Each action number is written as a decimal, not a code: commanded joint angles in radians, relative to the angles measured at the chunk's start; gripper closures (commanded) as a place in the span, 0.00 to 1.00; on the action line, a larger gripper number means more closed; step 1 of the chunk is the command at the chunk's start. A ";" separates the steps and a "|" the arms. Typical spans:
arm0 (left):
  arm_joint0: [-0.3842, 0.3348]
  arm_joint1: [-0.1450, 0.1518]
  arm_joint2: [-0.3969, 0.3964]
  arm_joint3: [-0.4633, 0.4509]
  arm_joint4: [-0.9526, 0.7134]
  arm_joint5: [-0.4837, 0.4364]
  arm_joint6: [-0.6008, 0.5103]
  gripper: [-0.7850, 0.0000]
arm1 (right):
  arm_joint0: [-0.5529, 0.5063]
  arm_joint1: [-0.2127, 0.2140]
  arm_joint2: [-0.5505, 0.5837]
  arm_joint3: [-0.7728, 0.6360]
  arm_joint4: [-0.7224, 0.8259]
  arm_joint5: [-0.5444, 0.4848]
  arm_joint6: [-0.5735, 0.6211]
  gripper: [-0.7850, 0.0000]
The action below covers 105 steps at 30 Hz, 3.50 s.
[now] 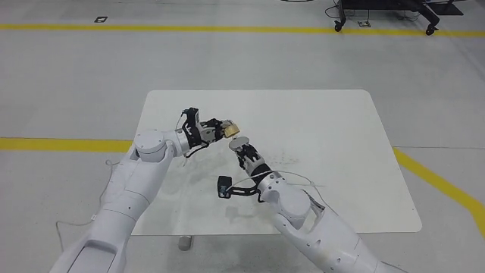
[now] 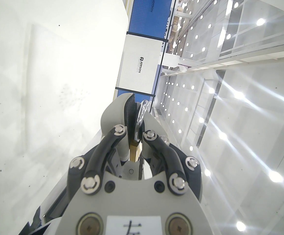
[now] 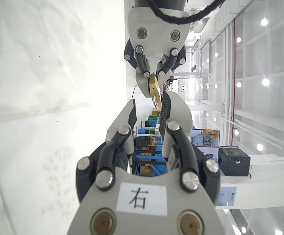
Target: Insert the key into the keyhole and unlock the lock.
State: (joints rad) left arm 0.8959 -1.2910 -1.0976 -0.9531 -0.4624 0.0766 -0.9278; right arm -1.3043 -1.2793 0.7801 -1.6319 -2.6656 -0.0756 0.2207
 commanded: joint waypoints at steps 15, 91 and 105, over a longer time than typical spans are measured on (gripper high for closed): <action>-0.003 -0.001 0.007 0.002 -0.006 -0.017 -0.018 1.00 | 0.020 -0.052 0.020 0.060 0.253 0.110 0.041 1.00; -0.080 -0.076 0.332 -0.015 0.375 0.048 0.157 1.00 | -0.451 0.001 0.736 -0.367 1.169 0.021 -0.301 0.00; -0.148 -0.117 0.391 0.081 0.398 0.123 0.103 0.00 | -0.451 0.001 0.736 -0.367 1.169 0.021 -0.301 0.00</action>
State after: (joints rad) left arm 0.7489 -1.4097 -0.7071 -0.8730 -0.0870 0.1996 -0.8374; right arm -1.7552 -1.2780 1.5163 -1.9987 -1.4961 -0.0548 -0.0802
